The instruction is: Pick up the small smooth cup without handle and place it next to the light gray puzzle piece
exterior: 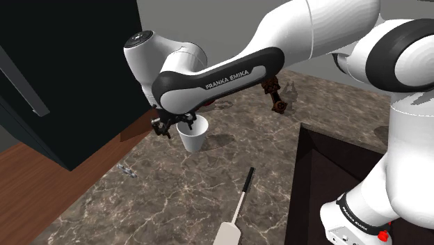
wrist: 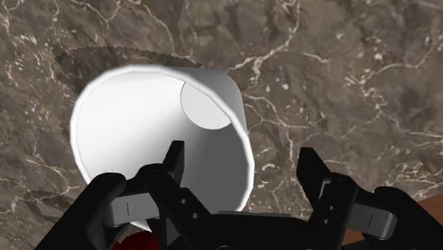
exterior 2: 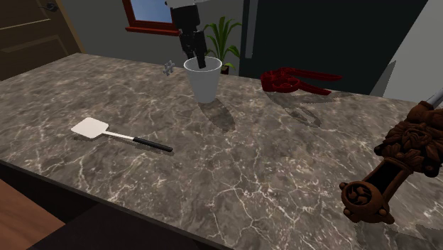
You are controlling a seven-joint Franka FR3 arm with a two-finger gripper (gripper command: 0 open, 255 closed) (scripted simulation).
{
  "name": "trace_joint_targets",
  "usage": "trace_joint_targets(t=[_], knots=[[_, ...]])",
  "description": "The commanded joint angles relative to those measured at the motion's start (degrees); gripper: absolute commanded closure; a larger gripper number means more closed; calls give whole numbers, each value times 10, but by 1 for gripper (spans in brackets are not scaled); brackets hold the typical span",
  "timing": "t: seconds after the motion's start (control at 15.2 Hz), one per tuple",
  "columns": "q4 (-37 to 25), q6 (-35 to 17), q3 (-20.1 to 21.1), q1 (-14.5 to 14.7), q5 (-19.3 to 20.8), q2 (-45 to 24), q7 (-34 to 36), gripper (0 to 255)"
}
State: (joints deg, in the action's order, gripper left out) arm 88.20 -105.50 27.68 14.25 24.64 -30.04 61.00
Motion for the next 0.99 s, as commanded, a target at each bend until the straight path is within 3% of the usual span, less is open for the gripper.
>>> trace_joint_targets(t=[0.0, 0.13, 0.4, 0.92], knots=[[0, 0, 0, 0, 0, 0, 0, 0], [0, 0, 0, 0, 0, 0, 0, 0], [-63, 67, 6, 14, -9, 6, -9, 0], [-63, 67, 6, 14, -9, 6, -10, 0]])
